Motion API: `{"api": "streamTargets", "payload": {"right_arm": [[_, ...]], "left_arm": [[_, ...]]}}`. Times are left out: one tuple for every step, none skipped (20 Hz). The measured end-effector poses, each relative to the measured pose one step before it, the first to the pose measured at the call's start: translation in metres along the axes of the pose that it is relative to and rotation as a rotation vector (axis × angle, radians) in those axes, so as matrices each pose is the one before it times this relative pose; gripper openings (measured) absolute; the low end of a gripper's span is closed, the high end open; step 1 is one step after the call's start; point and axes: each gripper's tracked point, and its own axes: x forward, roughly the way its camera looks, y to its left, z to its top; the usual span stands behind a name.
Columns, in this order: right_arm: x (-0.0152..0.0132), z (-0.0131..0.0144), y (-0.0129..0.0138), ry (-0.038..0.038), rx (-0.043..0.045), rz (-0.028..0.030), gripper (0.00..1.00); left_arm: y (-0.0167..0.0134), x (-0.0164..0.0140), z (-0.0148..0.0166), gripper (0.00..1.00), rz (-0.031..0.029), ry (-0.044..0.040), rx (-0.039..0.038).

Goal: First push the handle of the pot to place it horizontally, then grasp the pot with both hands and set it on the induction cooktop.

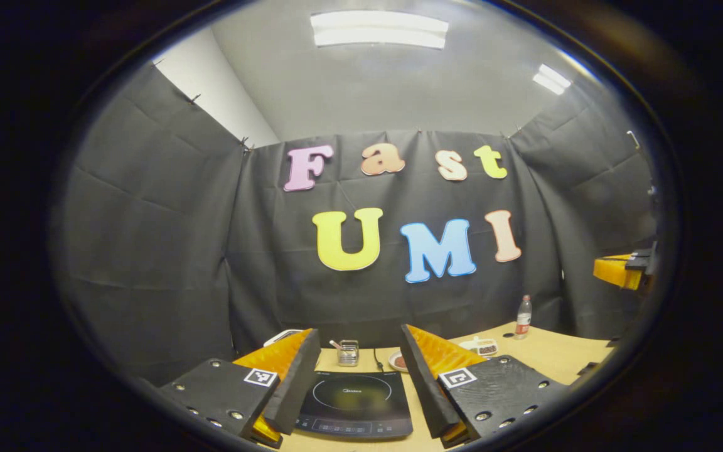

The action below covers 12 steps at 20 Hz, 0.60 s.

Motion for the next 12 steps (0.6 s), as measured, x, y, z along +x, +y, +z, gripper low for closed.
{"api": "streamTargets", "payload": {"right_arm": [[0.00097, -0.00295, 0.00086, 0.00798, -0.00656, 0.00658, 0.02], [0.00001, -0.00208, 0.00110, 0.00692, -0.00303, 0.00318, 0.02], [0.00183, -0.00402, 0.00310, 0.01139, 0.00174, 0.00446, 0.02], [0.00067, -0.00427, 0.00480, 0.01307, 0.00265, 0.00782, 0.00], [0.00148, -0.00457, 0.00463, 0.01446, -0.00071, 0.00795, 0.02], [0.00053, -0.00406, 0.00524, 0.01191, -0.00228, 0.00976, 0.02], [0.00146, -0.00207, 0.00424, 0.00568, -0.00559, 0.00890, 0.02], [0.00172, -0.00397, 0.00374, 0.00861, -0.01079, 0.00510, 0.05], [0.00141, -0.00526, 0.00323, 0.01146, -0.01004, 0.00883, 0.05], [0.00045, -0.00368, 0.00347, 0.00880, -0.00381, 0.00788, 0.02], [0.00214, -0.00334, 0.00459, 0.00973, 0.00084, 0.01366, 0.02], [0.00207, -0.00430, 0.00427, 0.01159, 0.00000, 0.01502, 0.02]], "left_arm": [[0.00099, 0.00036, -0.00017, 0.75, -0.00384, -0.00139, -0.00121], [0.00226, 0.00082, -0.00085, 0.75, -0.00130, -0.00101, 0.00168], [0.00271, 0.00067, -0.00155, 0.75, -0.00123, -0.00044, 0.00164], [0.00176, 0.00064, 0.00000, 0.75, -0.00467, -0.00024, -0.00135], [0.00202, 0.00137, -0.00191, 0.75, -0.00488, 0.00091, -0.00358], [0.00179, 0.00168, -0.00099, 0.75, -0.00617, 0.00241, -0.00335], [0.00249, 0.00089, -0.00161, 0.81, -0.00550, -0.00220, -0.00137], [0.00306, 0.00113, -0.00058, 0.75, -0.00425, -0.00225, 0.00101], [0.00323, 0.00053, -0.00165, 0.75, -0.00165, -0.00039, -0.00070], [0.00241, 0.00098, -0.00039, 0.75, -0.00080, 0.00227, -0.00295], [0.00323, -0.00090, -0.00030, 0.75, 0.00536, 0.00029, -0.00131], [0.00333, 0.00024, 0.00147, 0.75, 0.00699, -0.00451, 0.00006]]}}
